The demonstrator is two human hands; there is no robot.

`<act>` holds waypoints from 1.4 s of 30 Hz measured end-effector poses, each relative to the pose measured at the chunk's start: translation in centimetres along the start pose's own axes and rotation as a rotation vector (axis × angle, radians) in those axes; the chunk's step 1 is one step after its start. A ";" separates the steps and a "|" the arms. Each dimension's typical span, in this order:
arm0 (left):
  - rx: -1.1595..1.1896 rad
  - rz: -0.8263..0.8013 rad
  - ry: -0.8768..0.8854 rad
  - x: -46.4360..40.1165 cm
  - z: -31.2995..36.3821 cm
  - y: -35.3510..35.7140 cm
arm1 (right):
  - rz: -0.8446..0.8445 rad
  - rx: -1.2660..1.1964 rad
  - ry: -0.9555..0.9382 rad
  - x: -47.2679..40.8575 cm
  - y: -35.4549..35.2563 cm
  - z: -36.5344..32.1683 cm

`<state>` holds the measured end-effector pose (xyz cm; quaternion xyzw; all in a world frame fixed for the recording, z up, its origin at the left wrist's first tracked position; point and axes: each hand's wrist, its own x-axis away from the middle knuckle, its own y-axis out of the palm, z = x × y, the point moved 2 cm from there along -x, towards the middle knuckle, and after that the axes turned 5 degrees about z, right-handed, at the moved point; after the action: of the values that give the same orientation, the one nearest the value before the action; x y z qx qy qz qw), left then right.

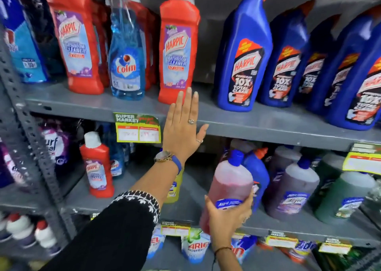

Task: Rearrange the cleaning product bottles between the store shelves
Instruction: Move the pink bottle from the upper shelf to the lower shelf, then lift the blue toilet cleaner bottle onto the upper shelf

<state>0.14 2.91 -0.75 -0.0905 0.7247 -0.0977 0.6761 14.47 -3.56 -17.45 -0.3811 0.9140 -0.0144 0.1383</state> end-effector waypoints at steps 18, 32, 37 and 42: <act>-0.024 0.092 0.016 -0.1 0.0 0.6 | -0.119 -0.011 -0.001 -2.9 8.8 4.7; -0.020 0.069 -0.006 0.0 0.1 0.4 | 0.183 -0.017 -0.163 -9.2 1.5 3.6; -0.029 0.083 -0.005 0.1 0.1 0.4 | 0.059 0.149 -0.112 -13.0 1.9 3.1; -0.058 0.067 0.006 0.2 0.0 0.6 | 0.074 0.123 -0.114 -12.9 1.6 3.2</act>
<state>0.17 3.47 -1.14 -0.0852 0.7320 -0.0541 0.6738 22.88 6.88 -17.63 -0.3380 0.9156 -0.0435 0.2135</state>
